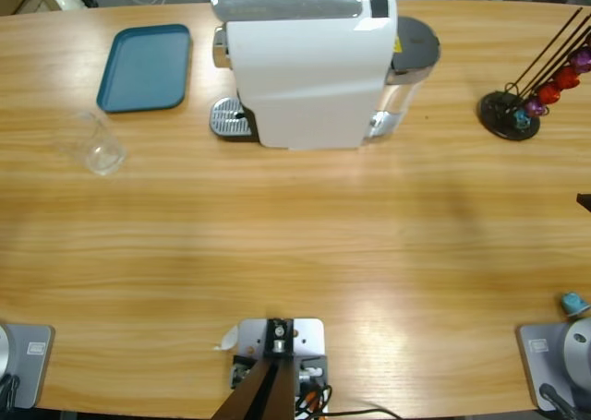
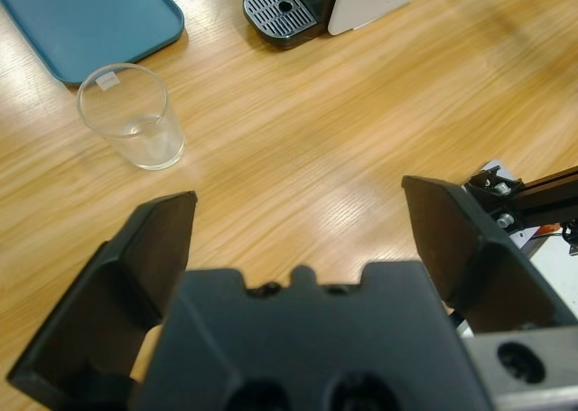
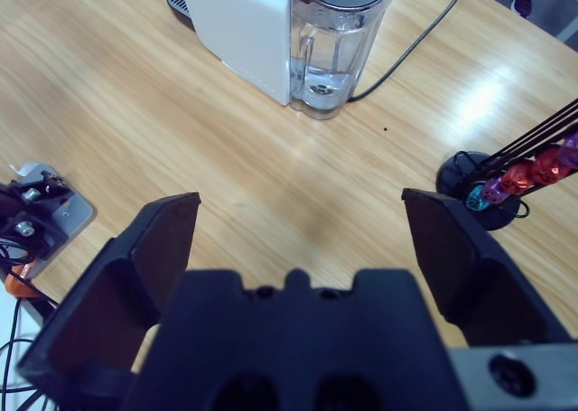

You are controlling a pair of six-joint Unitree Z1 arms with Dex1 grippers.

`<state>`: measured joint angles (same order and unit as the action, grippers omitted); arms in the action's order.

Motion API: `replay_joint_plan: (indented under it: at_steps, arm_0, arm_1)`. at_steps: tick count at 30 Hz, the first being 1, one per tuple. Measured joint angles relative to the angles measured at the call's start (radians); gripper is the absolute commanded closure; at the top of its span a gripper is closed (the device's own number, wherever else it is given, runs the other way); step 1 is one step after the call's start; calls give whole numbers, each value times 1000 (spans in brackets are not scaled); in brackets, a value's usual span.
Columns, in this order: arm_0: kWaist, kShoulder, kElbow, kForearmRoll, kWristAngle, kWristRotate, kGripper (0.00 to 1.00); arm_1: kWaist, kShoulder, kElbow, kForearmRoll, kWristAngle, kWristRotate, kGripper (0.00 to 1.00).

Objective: Pour coffee

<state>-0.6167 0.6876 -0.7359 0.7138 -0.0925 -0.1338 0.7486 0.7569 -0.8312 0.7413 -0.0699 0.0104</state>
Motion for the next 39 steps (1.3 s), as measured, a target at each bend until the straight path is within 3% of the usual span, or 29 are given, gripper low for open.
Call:
replay_joint_plan:
  at_steps: [12,15,25,33,39]
  arm_0:
    - [0,9,0,0,0,0,0]
    - [0,44,-49,10,0,-25,0]
    - [4,479,-537,85,-105,-296,55]
    - [82,789,-618,-94,-234,-555,69]
    - [106,951,-703,-181,-261,-629,69]
  arm_1:
    - [0,0,0,0,0,0,23]
    - [0,0,0,0,0,0,23]
    - [1,0,0,0,0,0,23]
    - [1,0,0,0,0,0,26]
    - [1,0,0,0,0,0,27]
